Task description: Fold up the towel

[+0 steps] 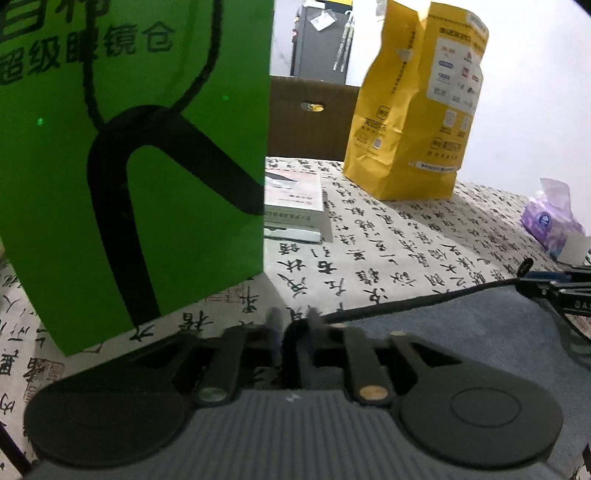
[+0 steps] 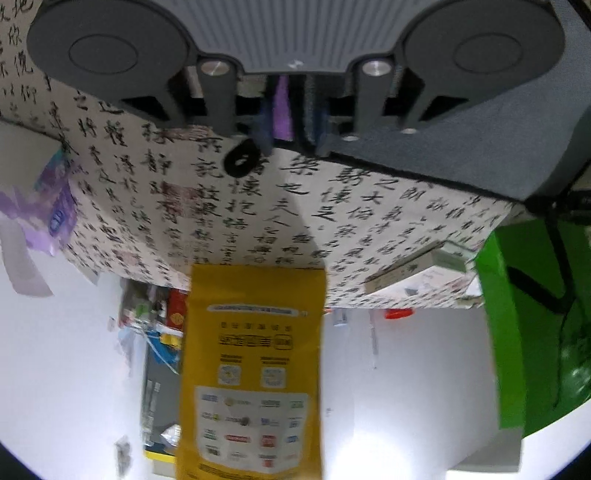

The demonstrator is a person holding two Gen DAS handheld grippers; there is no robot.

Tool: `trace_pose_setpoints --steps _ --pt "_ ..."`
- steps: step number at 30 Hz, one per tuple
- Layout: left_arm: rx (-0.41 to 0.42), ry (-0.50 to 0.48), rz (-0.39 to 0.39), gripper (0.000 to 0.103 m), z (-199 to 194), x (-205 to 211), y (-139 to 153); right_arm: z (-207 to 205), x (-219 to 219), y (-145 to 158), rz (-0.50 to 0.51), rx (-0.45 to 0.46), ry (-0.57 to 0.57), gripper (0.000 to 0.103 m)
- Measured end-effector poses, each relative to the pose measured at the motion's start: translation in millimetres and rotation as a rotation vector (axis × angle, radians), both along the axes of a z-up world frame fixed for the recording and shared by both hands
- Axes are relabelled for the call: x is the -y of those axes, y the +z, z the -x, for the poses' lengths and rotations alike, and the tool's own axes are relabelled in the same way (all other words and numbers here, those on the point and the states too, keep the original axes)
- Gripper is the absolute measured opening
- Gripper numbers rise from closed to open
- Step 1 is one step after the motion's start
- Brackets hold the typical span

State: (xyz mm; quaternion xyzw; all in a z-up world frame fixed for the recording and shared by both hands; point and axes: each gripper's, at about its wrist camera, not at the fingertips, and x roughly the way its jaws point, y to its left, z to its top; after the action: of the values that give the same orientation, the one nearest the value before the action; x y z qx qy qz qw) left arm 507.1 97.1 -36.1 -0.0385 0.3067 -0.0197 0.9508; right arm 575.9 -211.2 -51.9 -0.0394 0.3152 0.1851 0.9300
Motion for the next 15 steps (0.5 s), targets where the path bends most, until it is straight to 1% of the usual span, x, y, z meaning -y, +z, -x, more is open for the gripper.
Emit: trace_pose_setpoints --steps 2,3,4,5,6,8,12,15 --pt "0.008 0.011 0.019 0.057 1.1 -3.8 0.5 -2.9 6.6 -0.6 -0.021 -0.016 -0.037 0.061" --pt "0.014 0.009 0.029 0.066 1.7 -4.9 1.2 -4.0 9.6 -0.9 -0.035 -0.023 -0.046 0.06" --pt "0.014 0.007 0.03 0.072 1.8 -4.7 1.4 -4.6 11.4 -1.3 -0.048 -0.03 -0.047 0.061" --pt "0.021 0.008 0.026 0.081 2.5 -4.1 1.8 -4.8 12.0 -1.6 -0.055 -0.036 -0.047 0.066" --pt "0.033 0.008 0.019 0.084 4.1 -3.1 2.6 -4.8 11.7 -1.7 -0.051 -0.034 -0.051 0.076" --pt "0.042 -0.007 0.014 0.085 5.6 -0.9 3.2 -2.9 10.2 -1.1 -0.034 -0.017 -0.064 0.085" --pt "0.046 -0.028 0.009 0.095 6.7 1.2 3.4 -1.8 8.9 -0.9 -0.03 -0.01 -0.057 0.086" --pt "0.049 -0.042 0.019 0.099 7.4 0.4 3.5 -0.7 15.6 0.2 -0.07 -0.005 -0.063 0.086"
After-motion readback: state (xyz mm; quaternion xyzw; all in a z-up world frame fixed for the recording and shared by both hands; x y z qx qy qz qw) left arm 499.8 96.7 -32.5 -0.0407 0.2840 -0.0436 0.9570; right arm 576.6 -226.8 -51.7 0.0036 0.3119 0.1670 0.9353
